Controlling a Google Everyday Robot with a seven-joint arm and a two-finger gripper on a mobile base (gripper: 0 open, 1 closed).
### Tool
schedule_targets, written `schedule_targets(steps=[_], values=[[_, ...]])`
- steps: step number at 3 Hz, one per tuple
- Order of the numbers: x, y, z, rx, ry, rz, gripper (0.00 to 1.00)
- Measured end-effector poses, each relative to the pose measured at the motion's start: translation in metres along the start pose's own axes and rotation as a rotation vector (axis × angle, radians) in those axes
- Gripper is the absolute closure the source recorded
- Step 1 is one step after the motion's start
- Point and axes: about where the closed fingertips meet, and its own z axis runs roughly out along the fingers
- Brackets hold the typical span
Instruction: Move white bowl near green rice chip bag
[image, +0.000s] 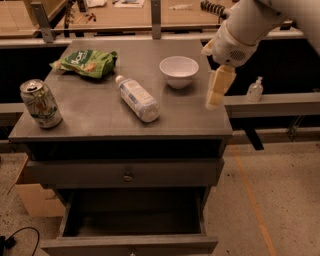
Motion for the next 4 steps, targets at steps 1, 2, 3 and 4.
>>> schedule_targets(steps=[1, 2, 3, 4], values=[[-0.011, -0.027, 0.024, -0.02, 0.01, -0.05, 0.0], [-0.025, -0.045, 0.048, -0.047, 0.013, -0.095, 0.0], [-0.036, -0.054, 0.075, -0.094, 0.013, -0.129, 0.16], [-0.046, -0.061, 0.097, -0.122, 0.008, -0.156, 0.39]])
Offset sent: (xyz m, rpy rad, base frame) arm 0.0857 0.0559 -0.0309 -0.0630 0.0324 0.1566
